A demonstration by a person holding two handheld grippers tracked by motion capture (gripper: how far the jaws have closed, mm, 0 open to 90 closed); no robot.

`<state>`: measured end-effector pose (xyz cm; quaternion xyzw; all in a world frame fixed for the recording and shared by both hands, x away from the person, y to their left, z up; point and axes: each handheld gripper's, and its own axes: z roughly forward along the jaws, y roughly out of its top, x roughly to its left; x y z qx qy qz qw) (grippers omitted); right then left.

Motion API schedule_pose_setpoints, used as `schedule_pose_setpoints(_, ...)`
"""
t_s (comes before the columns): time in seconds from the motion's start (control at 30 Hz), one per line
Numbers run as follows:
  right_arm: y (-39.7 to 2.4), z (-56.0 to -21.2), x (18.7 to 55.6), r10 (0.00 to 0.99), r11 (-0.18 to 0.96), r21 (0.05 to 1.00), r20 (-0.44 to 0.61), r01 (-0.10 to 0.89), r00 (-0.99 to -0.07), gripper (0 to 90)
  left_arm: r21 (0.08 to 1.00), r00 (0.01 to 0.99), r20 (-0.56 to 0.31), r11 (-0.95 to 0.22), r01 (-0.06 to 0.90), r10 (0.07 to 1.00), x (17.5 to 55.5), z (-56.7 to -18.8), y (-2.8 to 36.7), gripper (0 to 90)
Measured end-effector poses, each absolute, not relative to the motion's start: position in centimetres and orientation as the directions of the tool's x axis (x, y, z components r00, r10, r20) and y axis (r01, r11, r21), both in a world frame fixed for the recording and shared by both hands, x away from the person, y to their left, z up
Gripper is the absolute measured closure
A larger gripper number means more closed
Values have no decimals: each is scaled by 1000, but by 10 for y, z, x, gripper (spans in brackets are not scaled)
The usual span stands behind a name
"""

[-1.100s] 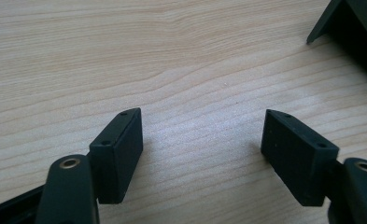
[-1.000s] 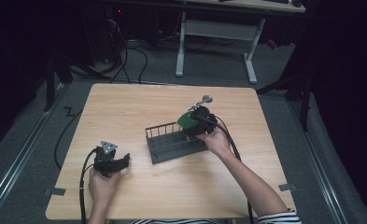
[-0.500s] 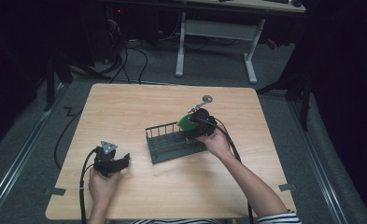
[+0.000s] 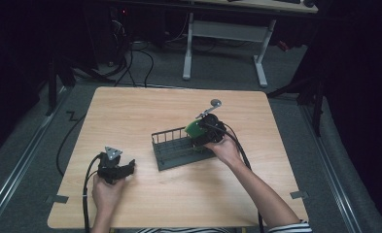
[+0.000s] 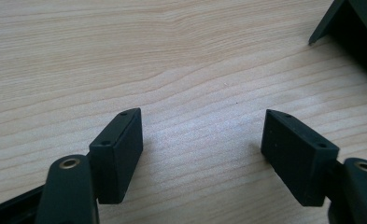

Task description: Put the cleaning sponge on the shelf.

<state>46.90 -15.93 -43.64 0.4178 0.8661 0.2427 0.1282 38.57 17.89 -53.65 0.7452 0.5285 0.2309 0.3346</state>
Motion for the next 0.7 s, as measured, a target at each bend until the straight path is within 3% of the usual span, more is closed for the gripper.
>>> schedule_pose_setpoints(0.4,-177,-418,458,794,475,623,3,622,-609,151,743,335,-10,-217,634,942,386,-536,179,299)
schedule_pose_setpoints(0.7,-216,-409,441,820,384,692,48,611,-570,224,742,335,-10,-217,634,942,386,-536,179,299)
